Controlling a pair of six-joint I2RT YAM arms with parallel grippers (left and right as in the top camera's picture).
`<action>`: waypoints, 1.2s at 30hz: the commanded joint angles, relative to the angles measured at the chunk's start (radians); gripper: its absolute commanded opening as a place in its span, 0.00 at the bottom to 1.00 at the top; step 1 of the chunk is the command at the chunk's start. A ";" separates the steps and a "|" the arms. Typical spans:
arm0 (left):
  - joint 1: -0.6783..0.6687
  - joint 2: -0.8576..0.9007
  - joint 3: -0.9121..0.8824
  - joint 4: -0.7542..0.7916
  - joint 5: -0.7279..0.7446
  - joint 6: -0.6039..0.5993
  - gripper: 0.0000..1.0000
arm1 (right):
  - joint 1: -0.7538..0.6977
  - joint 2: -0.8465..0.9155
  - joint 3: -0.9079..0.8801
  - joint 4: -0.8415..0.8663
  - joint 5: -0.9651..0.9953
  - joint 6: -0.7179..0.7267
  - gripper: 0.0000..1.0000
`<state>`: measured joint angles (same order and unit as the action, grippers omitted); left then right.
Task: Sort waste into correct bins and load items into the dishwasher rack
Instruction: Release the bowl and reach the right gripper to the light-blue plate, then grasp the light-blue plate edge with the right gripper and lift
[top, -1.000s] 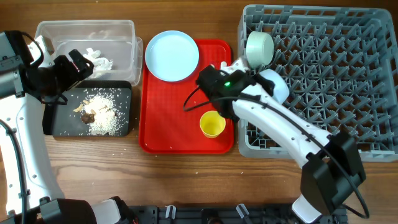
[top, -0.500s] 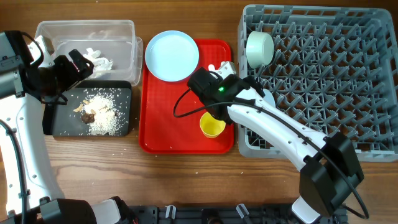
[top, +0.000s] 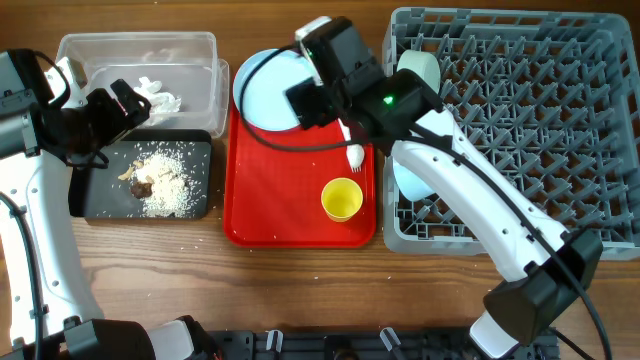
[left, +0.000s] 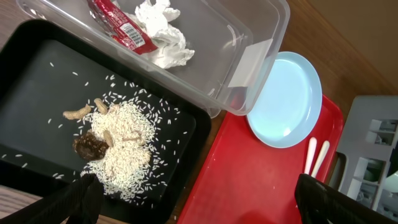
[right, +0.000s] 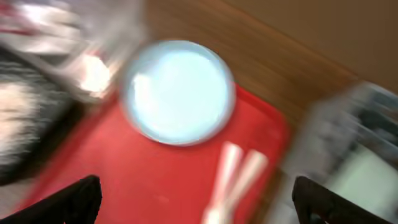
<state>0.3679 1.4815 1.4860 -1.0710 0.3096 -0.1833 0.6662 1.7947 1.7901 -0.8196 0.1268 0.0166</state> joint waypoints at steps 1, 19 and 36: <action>0.003 0.005 0.014 0.000 0.011 0.023 1.00 | 0.001 0.003 -0.024 0.082 -0.198 0.040 1.00; 0.003 0.005 0.014 0.000 0.011 0.023 1.00 | -0.079 0.201 -0.110 0.233 -0.076 0.409 0.85; 0.003 0.005 0.014 0.000 0.011 0.023 1.00 | -0.085 0.382 -0.110 0.293 -0.084 0.511 0.66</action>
<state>0.3679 1.4815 1.4864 -1.0710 0.3096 -0.1833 0.5789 2.1223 1.6890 -0.5385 0.0578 0.4927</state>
